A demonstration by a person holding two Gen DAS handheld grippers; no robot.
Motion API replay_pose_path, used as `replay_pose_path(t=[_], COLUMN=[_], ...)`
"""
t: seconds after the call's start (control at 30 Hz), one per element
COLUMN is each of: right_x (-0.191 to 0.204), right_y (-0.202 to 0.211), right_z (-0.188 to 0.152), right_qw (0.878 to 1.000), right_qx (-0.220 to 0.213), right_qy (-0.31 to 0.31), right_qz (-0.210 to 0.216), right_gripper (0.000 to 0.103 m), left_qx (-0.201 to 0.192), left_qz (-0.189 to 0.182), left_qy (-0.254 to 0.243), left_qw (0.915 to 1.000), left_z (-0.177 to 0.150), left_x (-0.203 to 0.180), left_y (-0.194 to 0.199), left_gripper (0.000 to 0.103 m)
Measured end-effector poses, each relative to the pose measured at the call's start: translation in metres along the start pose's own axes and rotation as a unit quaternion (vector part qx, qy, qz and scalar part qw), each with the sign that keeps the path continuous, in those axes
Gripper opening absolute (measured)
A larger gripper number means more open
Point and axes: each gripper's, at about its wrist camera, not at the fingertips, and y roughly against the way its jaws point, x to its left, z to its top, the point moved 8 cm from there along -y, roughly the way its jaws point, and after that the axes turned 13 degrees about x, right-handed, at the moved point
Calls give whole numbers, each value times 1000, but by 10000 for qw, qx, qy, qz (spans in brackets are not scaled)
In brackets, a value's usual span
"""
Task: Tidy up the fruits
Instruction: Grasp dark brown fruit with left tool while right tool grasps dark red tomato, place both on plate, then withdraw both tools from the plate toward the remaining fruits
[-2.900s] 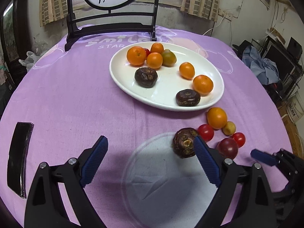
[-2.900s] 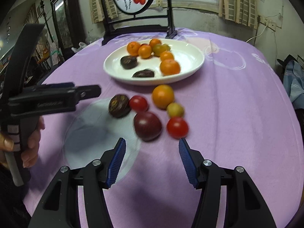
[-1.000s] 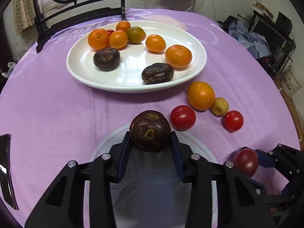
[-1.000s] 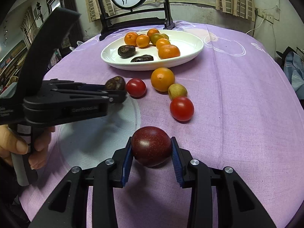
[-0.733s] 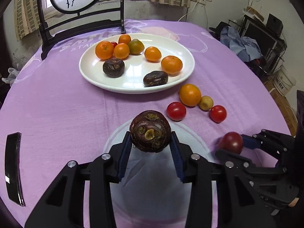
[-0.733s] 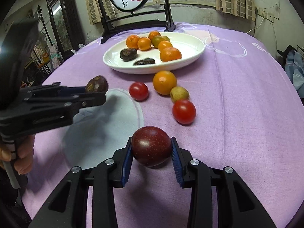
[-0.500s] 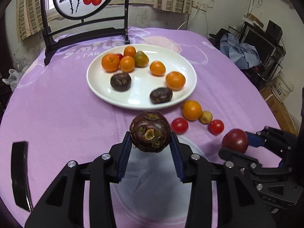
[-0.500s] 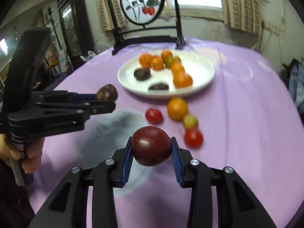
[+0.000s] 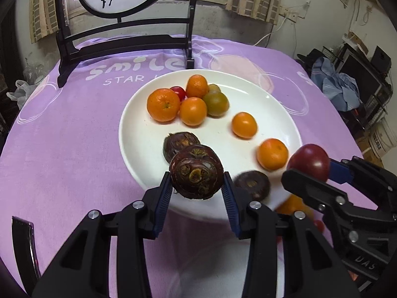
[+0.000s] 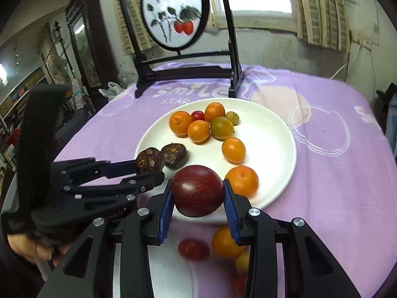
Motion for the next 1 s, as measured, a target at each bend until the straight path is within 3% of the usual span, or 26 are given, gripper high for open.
replay_pose_path(t=[0.1,0.17,0.27,0.53,0.6,0.83,1.0], right_x=[-4,-9,-13,-28,-38,-42,-39], right_y=[-15,-14,-2,36,39,26,15], right_z=[9,12,10,-41,-59,-114,-124], right_qw=[9998,9995,9994,9987,9976,9951,9906], right_qx=[102,17,-157,-171,-100,367,495], right_qy=[-130,-293,-290,-161,-287,-163,-162], right_qz=[124,152,-63,-458,-617,-907,-1261], right_gripper=[43,50,50,63,76,77,77], left_qx=[-4,-64,-185,-207,-202,57,66], left_qz=[90,131,104,156,264,7,271], left_qy=[77,203,252,391,410,375,195], left_qw=[9999,9997,9995,9989,9986,9993,9994], left_z=[11,16,16,-25,-39,-83,-99], left_x=[8,15,18,20,18,-8,-16], left_y=[-10,-10,-2,29,35,30,4], left_gripper=[41,56,64,86,88,91,91])
